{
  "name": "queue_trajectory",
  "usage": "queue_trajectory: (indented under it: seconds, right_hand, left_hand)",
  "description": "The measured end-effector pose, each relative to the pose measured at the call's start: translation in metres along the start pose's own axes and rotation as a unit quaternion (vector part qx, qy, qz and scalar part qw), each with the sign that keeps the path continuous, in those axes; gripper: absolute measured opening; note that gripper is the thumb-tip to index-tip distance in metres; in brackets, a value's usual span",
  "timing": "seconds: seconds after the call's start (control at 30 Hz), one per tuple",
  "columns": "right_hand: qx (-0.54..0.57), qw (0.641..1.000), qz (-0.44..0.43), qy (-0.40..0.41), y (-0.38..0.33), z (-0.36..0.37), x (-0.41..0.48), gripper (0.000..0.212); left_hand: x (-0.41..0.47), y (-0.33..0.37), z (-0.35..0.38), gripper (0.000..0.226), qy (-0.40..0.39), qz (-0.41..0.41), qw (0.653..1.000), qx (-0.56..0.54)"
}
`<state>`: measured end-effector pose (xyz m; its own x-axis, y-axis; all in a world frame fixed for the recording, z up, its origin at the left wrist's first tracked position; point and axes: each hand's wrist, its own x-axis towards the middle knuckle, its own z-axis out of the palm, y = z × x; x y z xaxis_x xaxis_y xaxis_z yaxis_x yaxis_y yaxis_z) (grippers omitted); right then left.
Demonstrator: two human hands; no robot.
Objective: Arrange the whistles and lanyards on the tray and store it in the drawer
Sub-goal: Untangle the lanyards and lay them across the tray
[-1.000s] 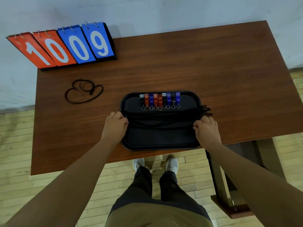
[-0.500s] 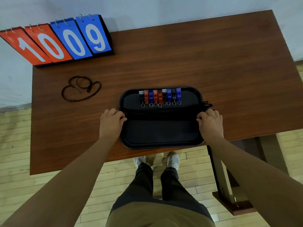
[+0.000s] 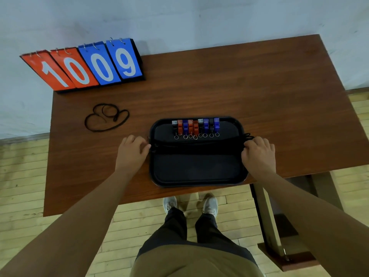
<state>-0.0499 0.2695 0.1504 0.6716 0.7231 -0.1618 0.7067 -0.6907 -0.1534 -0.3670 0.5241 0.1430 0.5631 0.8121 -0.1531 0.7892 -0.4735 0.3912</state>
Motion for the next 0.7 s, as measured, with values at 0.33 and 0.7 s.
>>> queue_trajectory:
  seconds: [0.33, 0.7]
  right_hand:
    - [0.060, 0.992, -0.107, 0.007, -0.137, -0.034, 0.065, 0.029]
    - [0.085, 0.962, -0.231, -0.120, -0.315, 0.011, 0.092, 0.040]
  left_hand:
    - [0.028, -0.035, -0.068, 0.013, 0.022, -0.055, 0.998, 0.001]
    - [0.052, -0.109, -0.067, 0.026, 0.013, -0.108, 0.994, -0.015]
